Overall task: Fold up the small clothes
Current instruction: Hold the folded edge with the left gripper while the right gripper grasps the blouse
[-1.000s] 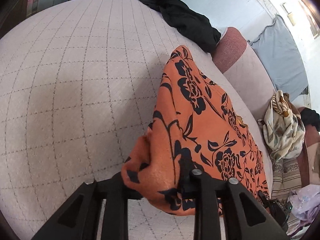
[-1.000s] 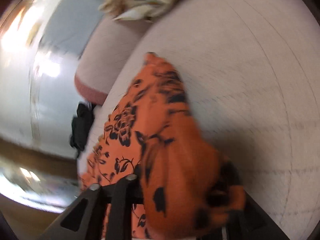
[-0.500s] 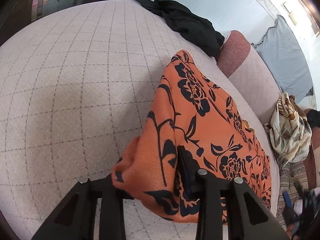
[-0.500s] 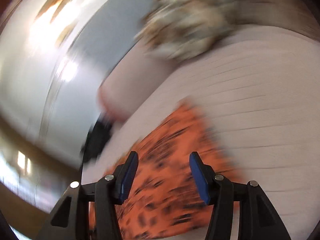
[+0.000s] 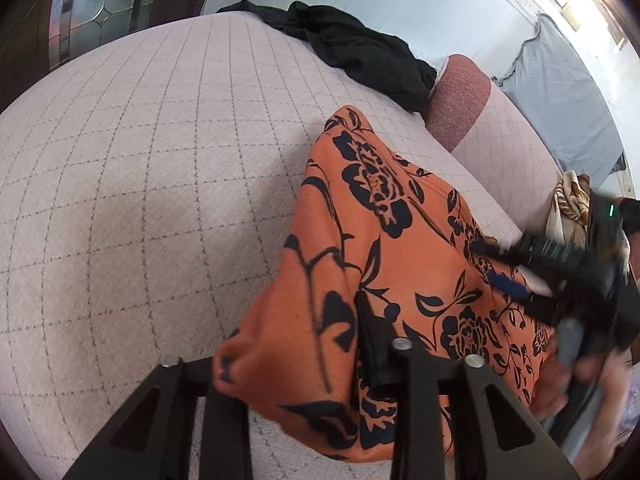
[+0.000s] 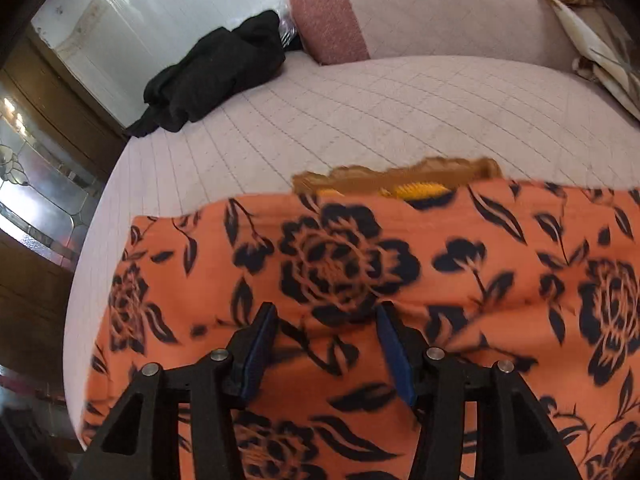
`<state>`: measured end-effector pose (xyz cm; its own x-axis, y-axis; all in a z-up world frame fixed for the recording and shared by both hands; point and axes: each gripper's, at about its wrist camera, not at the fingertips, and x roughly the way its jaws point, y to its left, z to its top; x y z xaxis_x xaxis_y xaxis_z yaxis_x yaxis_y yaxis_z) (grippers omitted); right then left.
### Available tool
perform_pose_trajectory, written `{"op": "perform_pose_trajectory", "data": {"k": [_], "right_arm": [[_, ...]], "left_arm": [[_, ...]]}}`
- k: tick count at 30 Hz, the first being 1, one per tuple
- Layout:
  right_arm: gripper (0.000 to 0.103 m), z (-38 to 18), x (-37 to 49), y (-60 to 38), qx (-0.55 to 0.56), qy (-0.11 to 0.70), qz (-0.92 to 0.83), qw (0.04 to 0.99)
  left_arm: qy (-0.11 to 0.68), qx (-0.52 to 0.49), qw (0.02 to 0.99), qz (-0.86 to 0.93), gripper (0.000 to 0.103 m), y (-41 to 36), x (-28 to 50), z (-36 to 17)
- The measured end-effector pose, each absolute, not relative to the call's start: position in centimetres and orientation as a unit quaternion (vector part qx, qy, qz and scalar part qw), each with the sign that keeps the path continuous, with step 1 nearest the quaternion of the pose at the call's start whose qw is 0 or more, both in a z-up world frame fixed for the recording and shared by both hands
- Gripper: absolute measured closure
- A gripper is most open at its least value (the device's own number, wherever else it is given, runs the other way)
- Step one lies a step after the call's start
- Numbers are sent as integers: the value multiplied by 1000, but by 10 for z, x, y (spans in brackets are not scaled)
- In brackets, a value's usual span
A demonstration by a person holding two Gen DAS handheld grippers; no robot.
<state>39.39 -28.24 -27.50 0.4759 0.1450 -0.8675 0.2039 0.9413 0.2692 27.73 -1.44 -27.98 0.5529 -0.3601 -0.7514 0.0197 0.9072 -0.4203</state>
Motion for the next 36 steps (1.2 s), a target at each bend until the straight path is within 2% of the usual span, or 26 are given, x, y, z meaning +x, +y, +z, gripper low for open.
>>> {"op": "perform_pose_trajectory", "data": {"k": [4, 7, 9, 16, 27, 28, 29, 30, 32, 36], "right_arm": [[46, -249, 418, -270, 224, 517, 79, 822], [36, -228, 429, -260, 243, 511, 118, 816], [33, -218, 434, -253, 249, 517, 148, 805], [33, -204, 431, -249, 220, 563, 176, 777], [33, -202, 432, -237, 140, 584, 167, 782], [38, -204, 429, -240, 130, 579, 165, 788], [60, -207, 429, -240, 118, 573, 164, 794], [72, -207, 425, -243, 100, 567, 163, 801], [78, -207, 417, -259, 95, 555, 152, 812], [82, -205, 404, -303, 113, 539, 131, 825]], "left_arm": [[432, -121, 886, -113, 78, -29, 271, -269], [401, -62, 906, -116, 79, -44, 263, -258], [381, -17, 917, -117, 79, -57, 257, -252], [296, 127, 935, -151, 79, -111, 226, -239], [250, 213, 917, -226, 79, -164, 189, -242], [250, 215, 916, -230, 79, -166, 188, -242], [251, 215, 914, -234, 79, -168, 188, -243], [255, 212, 912, -241, 79, -169, 187, -242], [261, 201, 908, -260, 79, -174, 186, -240], [252, 194, 901, -295, 79, -192, 175, -236]]}}
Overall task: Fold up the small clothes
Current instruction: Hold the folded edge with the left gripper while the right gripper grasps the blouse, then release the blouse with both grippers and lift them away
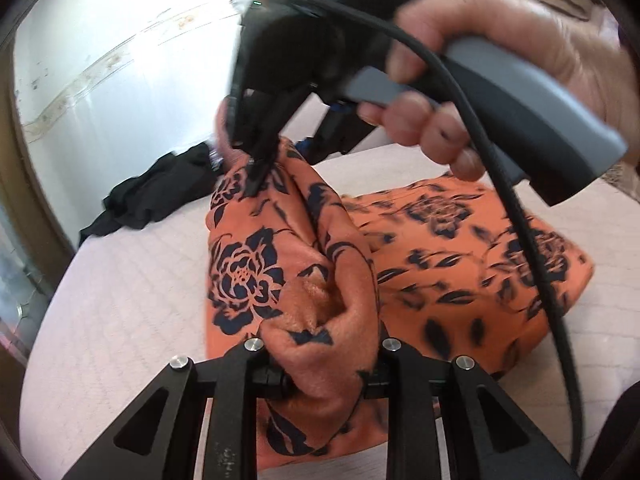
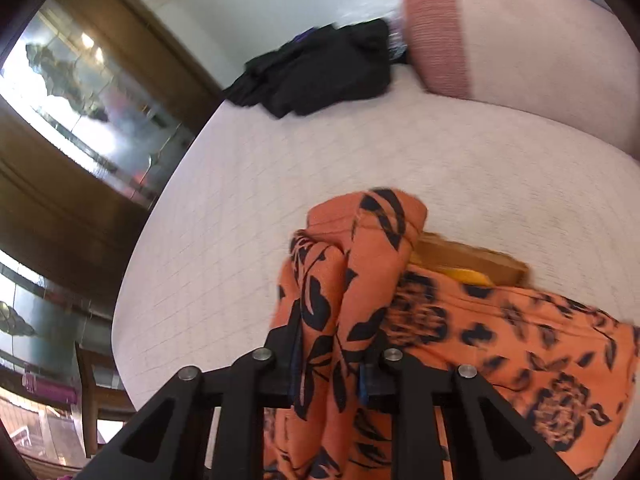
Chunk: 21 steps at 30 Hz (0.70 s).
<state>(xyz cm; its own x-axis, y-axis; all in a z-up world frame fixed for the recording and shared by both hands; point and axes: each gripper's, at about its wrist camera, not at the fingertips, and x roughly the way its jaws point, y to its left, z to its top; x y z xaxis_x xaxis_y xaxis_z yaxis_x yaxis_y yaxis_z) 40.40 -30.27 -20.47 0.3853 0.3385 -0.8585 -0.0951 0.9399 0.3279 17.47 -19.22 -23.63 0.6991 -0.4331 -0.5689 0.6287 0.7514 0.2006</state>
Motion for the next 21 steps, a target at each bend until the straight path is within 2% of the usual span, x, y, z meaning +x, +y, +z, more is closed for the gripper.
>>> {"op": "perform_pose_trajectory", "data": {"k": [7, 16, 19, 20, 21], "right_arm": [[83, -200, 368, -397, 148, 525, 67, 836], [84, -206, 334, -489, 181, 512, 11, 839], [84, -209, 327, -510, 186, 508, -1, 841], [84, -212, 327, -513, 188, 507, -5, 841], [84, -214, 326, -520, 185, 504, -13, 844]], "left_arm": [[232, 164, 879, -383, 79, -241, 148, -217], [266, 97, 845, -454, 79, -302, 136, -214], [272, 106, 836, -465, 79, -315, 133, -217], [278, 110, 834, -465, 76, -318, 136, -220], [288, 115, 829, -465, 67, -322, 143, -226]]}}
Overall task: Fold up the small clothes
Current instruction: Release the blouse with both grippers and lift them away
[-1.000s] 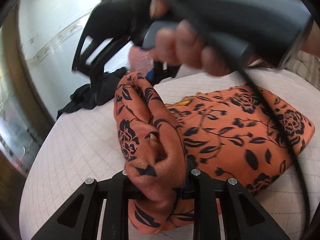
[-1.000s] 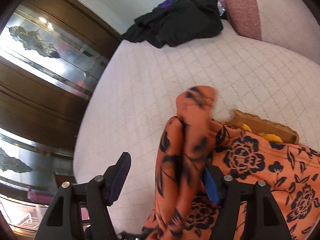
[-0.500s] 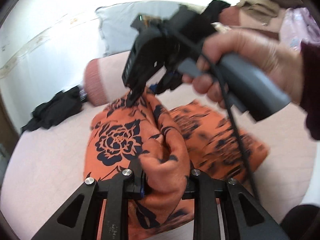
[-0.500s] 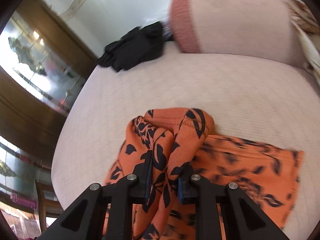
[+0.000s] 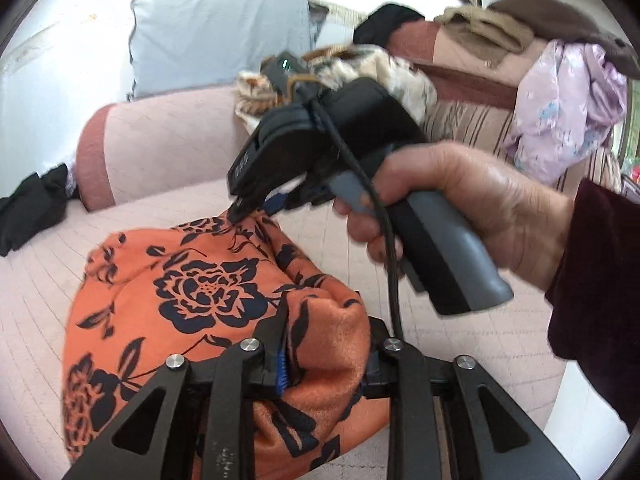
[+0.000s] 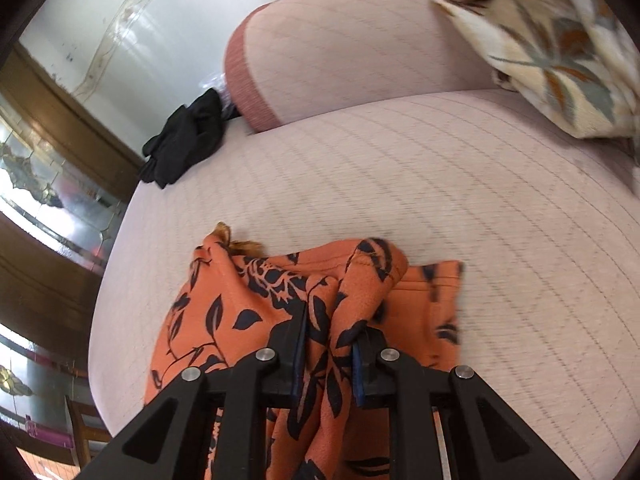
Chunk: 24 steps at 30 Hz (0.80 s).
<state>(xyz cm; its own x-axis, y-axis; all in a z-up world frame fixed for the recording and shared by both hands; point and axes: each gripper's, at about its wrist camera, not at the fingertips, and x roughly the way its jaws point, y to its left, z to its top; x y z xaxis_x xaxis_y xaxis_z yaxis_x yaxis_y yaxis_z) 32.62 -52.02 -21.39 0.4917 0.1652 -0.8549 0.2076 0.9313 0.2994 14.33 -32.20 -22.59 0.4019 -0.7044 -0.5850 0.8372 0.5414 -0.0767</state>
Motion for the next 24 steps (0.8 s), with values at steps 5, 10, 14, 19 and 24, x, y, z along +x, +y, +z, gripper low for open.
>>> {"op": "perform_pose_trajectory", "data": {"k": [5, 10, 14, 19, 24], "right_arm": [[85, -231, 317, -557, 218, 492, -63, 841], [84, -223, 292, -571, 284, 466, -60, 836], [84, -204, 266, -563, 322, 460, -27, 827], [83, -190, 242, -519, 306, 459, 1, 834], [83, -191, 224, -458, 282, 473, 39, 834]], "left_arm": [[319, 126, 787, -512, 53, -315, 145, -221], [273, 75, 791, -543, 28, -258, 169, -173], [288, 25, 830, -476, 26, -205, 207, -167], [347, 12, 869, -353, 26, -148, 252, -194], [372, 80, 865, -328, 26, -156, 251, -223]]}}
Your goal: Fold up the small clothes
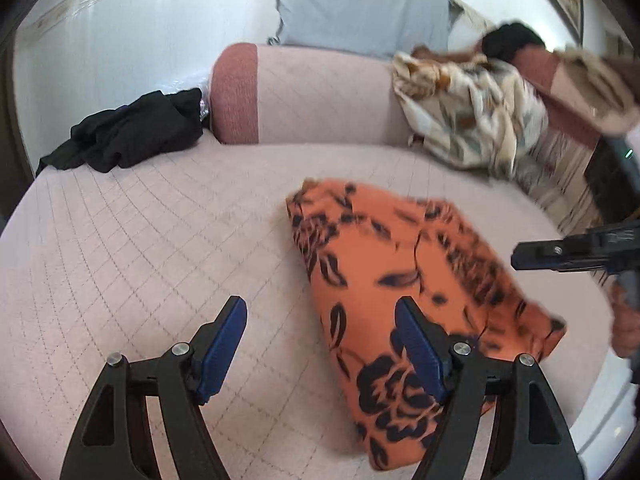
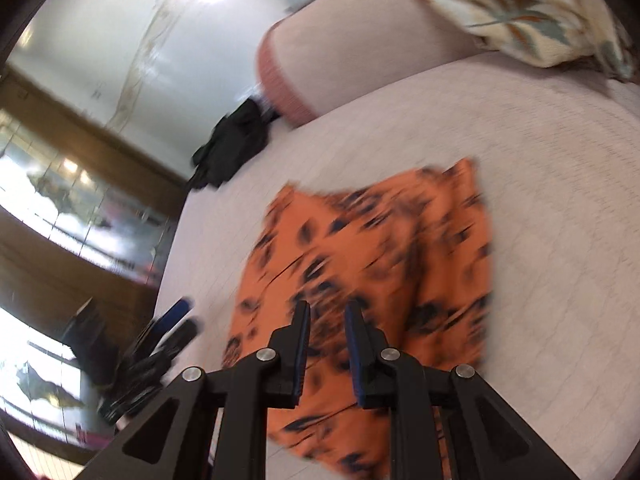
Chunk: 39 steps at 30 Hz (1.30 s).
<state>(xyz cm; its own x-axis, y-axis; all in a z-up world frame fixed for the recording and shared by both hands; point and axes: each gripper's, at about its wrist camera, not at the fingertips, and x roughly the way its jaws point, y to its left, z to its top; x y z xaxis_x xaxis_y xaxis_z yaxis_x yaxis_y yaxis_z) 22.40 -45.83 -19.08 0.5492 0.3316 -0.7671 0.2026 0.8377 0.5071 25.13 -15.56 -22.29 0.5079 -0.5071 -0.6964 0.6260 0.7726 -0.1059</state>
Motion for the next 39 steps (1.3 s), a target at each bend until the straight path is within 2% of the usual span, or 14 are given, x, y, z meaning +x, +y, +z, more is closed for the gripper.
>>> {"op": "perform_pose_trajectory", "data": {"k": [6, 8, 12, 16, 20, 25, 29, 30, 33, 39], "right_arm": [[83, -227, 193, -410, 200, 540, -8, 817], [83, -243, 177, -415, 198, 546, -17, 814], [83, -234, 169, -426, 221, 544, -33, 809], [82, -209, 199, -425, 176, 531, -62, 827], [82, -203, 242, -437, 203, 482, -112, 845], [83, -246, 290, -471, 213, 509, -166, 817], [83, -246, 301, -487, 240, 499, -167, 815], [83, -243, 303, -487, 269, 467, -64, 840], [81, -227, 304, -477, 260, 460, -66, 846], [81, -191, 310, -424, 252, 404, 72, 876]], "left_arm": [[385, 174, 838, -347, 26, -192, 213, -256], [368, 182, 841, -352, 26, -200, 198, -264], [362, 190, 842, -353, 26, -200, 197, -261], [413, 121, 827, -363, 24, -194, 228, -259], [425, 105, 822, -364, 21, -195, 233, -265], [420, 113, 823, -364, 20, -201, 234, -266], [420, 114, 824, -362, 18, -203, 234, -265], [419, 116, 825, -361, 18, -202, 234, -265], [419, 115, 826, -359, 18, -204, 235, -265], [417, 116, 828, -356, 15, -205, 235, -265]]}}
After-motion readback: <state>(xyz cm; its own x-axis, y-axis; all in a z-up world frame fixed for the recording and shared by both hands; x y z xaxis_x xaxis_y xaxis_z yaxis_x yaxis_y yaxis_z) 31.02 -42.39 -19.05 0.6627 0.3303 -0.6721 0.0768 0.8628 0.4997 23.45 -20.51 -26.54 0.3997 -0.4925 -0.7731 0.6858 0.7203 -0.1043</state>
